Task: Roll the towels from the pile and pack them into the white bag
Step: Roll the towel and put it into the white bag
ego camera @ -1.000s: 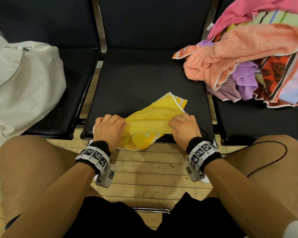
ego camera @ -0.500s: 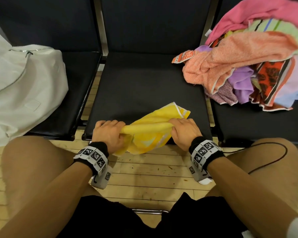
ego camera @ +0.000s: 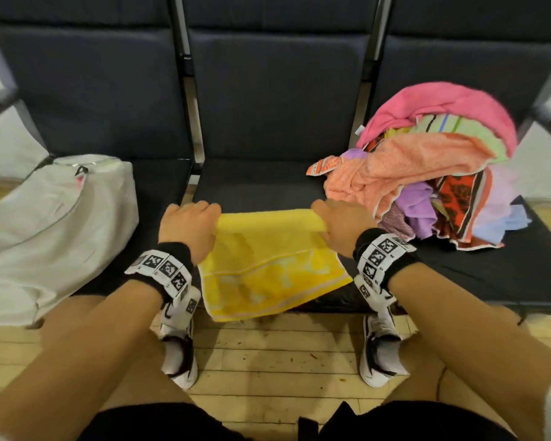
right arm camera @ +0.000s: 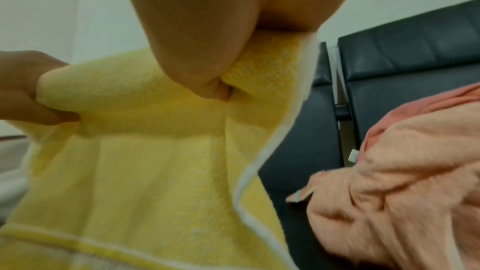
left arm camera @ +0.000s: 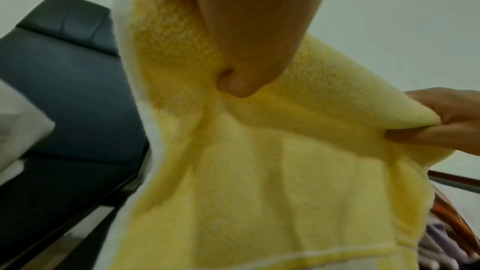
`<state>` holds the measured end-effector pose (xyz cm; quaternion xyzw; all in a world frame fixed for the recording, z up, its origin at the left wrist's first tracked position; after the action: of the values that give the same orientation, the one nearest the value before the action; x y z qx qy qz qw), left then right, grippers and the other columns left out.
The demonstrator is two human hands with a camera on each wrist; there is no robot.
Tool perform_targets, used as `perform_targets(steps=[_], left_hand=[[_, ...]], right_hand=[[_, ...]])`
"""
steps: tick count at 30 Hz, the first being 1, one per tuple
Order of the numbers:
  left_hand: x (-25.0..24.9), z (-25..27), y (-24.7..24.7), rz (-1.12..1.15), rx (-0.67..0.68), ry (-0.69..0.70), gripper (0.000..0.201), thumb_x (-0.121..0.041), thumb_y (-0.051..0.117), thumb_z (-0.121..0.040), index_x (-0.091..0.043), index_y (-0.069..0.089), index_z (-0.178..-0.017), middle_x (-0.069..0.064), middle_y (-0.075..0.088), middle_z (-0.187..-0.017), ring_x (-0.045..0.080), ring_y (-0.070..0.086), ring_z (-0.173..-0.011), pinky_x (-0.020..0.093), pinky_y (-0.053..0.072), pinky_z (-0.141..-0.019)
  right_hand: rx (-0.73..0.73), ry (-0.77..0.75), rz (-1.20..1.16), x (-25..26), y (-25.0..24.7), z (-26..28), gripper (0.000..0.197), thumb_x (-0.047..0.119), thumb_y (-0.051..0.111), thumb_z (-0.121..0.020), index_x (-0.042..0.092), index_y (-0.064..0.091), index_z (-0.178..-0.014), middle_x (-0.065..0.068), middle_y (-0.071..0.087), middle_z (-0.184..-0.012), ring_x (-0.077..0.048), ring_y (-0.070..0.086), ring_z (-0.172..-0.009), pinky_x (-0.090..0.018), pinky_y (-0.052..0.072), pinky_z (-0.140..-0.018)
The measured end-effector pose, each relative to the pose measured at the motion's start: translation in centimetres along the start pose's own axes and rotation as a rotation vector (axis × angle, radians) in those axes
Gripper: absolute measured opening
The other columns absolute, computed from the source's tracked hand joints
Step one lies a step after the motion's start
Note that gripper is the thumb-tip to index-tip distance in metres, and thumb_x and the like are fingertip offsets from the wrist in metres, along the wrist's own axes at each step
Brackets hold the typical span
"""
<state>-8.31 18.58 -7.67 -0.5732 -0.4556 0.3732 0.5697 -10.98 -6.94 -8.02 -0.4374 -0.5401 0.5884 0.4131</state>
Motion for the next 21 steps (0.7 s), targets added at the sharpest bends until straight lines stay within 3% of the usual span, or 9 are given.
perform_targets(steps=[2,4,7,9,12,17,21], left_hand=[[0.5,-1.4,-2.8,-0.020,-0.083,-0.011,0.017,-0.016,0.061,-0.084,-0.026,0.055,-0.097,-0.004,0.059,-0.091,0.024,0.061,-0.089,0.041,0.038,-0.079],[0.9,-2.7,-5.9,-0.021,-0.186,-0.014,0.018,-0.016,0.066,-0.081,-0.026,0.057,-0.095,-0.003,0.059,-0.089,0.025,0.060,-0.085,0.040,0.038,-0.078],[1.9,-4.2,-10.1,-0.013,-0.321,-0.054,0.019,-0.015,0.067,-0.081,-0.023,0.060,-0.097,0.000,0.061,-0.090,0.029,0.059,-0.084,0.043,0.039,-0.079],[2.4,-4.7,-11.8,-0.006,-0.391,-0.072,0.020,-0.012,0.067,-0.080,-0.020,0.061,-0.098,0.003,0.061,-0.090,0.032,0.058,-0.084,0.045,0.040,-0.079],[2.6,-4.7,-11.8,0.031,-0.436,-0.060,0.020,-0.015,0.069,-0.080,-0.019,0.061,-0.098,0.004,0.061,-0.090,0.032,0.057,-0.084,0.045,0.039,-0.081],[1.3,-2.5,-3.6,0.053,-0.239,-0.026,0.037,-0.012,0.069,-0.076,-0.023,0.060,-0.111,-0.001,0.063,-0.101,0.027,0.057,-0.097,0.043,0.037,-0.088],[-0.6,0.9,6.8,-0.012,0.122,0.008,0.052,-0.003,0.057,-0.076,-0.025,0.052,-0.122,-0.003,0.061,-0.112,0.025,0.054,-0.109,0.040,0.033,-0.093]], right_hand=[[-0.078,0.063,-0.003,-1.1,-2.9,-1.4,0.034,0.027,0.056,-0.090,0.020,0.048,-0.123,-0.005,0.060,-0.114,-0.031,0.059,-0.101,-0.040,0.046,-0.079],[-0.207,0.116,0.026,-2.0,-6.3,-2.7,0.026,0.020,0.056,-0.087,0.020,0.054,-0.113,-0.005,0.063,-0.104,-0.032,0.062,-0.093,-0.042,0.048,-0.074],[-0.425,0.164,0.052,-3.2,-11.4,-3.4,0.024,0.012,0.060,-0.080,0.018,0.058,-0.102,-0.007,0.062,-0.089,-0.035,0.061,-0.080,-0.037,0.034,-0.064],[-0.553,0.186,0.050,-3.9,-13.9,-3.1,0.029,0.009,0.063,-0.074,0.018,0.059,-0.101,-0.006,0.062,-0.088,-0.034,0.059,-0.080,-0.039,0.036,-0.066],[-0.672,0.141,0.024,-4.1,-14.1,-2.4,0.046,0.007,0.066,-0.066,0.017,0.063,-0.111,-0.004,0.063,-0.098,-0.032,0.056,-0.091,-0.041,0.038,-0.077],[-0.544,0.115,-0.013,-3.2,-5.6,-1.2,0.056,0.008,0.070,-0.065,0.017,0.060,-0.119,-0.007,0.054,-0.105,-0.030,0.048,-0.094,-0.044,0.041,-0.079],[-0.315,0.139,-0.063,-1.2,4.6,1.2,0.060,-0.001,0.070,-0.055,0.012,0.066,-0.113,-0.011,0.051,-0.092,-0.033,0.049,-0.083,-0.042,0.040,-0.070]])
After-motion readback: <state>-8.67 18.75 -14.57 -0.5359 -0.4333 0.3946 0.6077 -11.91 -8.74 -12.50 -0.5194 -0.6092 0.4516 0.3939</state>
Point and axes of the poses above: each hand's wrist, its own z-axis away from the middle knuckle, its own y-axis out of the palm, x = y × z, the point moved 8 cm from there along -z, towards the middle knuckle
